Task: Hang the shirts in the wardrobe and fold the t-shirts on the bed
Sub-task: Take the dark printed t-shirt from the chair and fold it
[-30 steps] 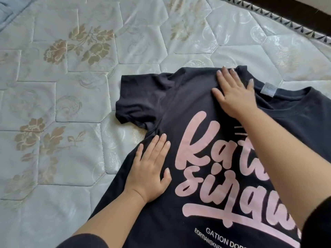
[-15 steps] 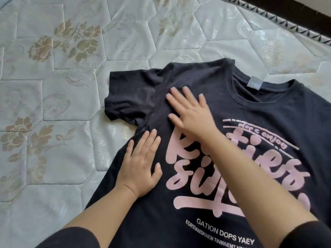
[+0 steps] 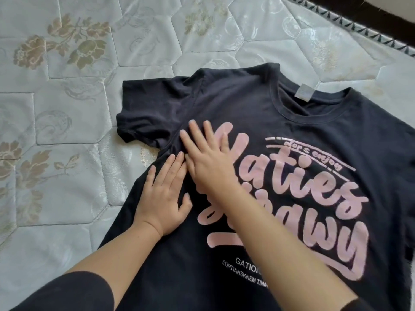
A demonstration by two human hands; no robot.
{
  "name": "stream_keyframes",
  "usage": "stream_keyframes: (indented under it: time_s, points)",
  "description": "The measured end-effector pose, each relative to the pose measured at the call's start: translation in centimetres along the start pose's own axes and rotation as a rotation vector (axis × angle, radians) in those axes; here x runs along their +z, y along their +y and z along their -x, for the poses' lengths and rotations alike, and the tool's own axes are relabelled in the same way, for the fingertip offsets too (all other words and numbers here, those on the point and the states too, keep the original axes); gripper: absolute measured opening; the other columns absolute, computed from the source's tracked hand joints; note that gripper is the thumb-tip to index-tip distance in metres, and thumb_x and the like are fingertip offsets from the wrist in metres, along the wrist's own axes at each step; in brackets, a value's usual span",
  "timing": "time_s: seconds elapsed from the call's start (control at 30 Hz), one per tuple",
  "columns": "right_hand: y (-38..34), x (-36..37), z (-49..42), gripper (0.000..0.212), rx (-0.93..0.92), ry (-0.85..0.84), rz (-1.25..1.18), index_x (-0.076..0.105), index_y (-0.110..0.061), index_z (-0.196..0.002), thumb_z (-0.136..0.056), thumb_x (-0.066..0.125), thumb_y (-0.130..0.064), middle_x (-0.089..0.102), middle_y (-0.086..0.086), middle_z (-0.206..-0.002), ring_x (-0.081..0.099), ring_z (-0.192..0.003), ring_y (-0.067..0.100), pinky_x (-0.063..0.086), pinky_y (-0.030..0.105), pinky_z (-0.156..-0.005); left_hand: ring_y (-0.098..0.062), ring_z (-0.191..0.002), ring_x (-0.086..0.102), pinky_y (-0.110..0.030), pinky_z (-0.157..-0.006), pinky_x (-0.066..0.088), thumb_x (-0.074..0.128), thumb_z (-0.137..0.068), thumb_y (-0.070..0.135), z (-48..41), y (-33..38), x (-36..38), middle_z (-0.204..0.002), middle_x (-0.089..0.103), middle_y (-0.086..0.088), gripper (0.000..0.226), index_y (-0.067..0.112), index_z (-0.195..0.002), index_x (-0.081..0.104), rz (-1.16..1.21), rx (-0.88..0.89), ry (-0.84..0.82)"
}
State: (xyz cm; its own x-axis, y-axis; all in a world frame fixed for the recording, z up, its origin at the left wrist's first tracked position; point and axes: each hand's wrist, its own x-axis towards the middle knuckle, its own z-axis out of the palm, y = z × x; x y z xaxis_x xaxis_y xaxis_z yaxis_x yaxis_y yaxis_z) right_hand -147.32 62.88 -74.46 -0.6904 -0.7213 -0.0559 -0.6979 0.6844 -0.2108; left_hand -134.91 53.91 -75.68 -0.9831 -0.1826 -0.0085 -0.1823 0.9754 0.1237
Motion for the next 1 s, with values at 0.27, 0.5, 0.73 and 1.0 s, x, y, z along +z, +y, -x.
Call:
stream_keyframes:
  time_s: [0.27, 0.5, 0.73, 1.0]
  points:
    - [9.2, -1.9, 2.0, 0.061, 0.240, -0.018, 0.015, 0.014, -0.032, -0.150, -0.092, 0.021, -0.050, 0.006, -0.011, -0.158, 0.002, -0.147, 0.019, 0.006, 0.049, -0.114, -0.020, -0.139, 0.022, -0.042, -0.111, 0.009, 0.035, -0.080, 0.034, 0.1, -0.1, -0.1, -0.152, 0.030, -0.008, 0.066, 0.010, -0.142, 0.034, 0.005, 0.008, -0.003]
    - [18.3, -4.4, 8.6, 0.058, 0.677, -0.012, 0.034, 0.005, -0.027, -0.152, -0.099, 0.021, -0.046, -0.005, -0.007, -0.159, -0.006, -0.146, 0.021, 0.001, 0.053, -0.115, -0.020, -0.139, 0.022, -0.043, -0.110, 0.010, 0.035, -0.080, 0.034, 0.0, -0.1, 0.2, -0.152, 0.030, -0.007, 0.066, 0.009, -0.141, 0.035, 0.029, 0.010, 0.033]
    - [12.8, -3.7, 13.0, 0.060, 0.615, -0.091, 0.033, 0.002, -0.025, -0.151, -0.098, 0.016, -0.048, -0.008, -0.001, -0.159, -0.009, -0.146, 0.026, 0.002, 0.056, -0.112, -0.020, -0.140, 0.023, -0.054, -0.111, 0.019, 0.027, -0.078, 0.034, -0.1, 0.5, -0.6, -0.153, 0.029, -0.006, 0.070, 0.008, -0.142, 0.039, 0.078, -0.044, -0.013]
    - [12.6, -3.3, 21.6, 0.061, 0.536, -0.197, -0.058, -0.018, -0.031, -0.145, -0.093, 0.004, -0.054, -0.028, -0.011, -0.151, -0.017, -0.144, 0.016, 0.000, 0.053, -0.113, -0.040, -0.131, 0.035, -0.053, -0.106, 0.028, 0.036, -0.080, 0.019, -2.0, 5.3, -2.9, -0.140, 0.041, -0.026, 0.052, -0.008, -0.121, 0.050, -0.017, -0.289, -0.051]
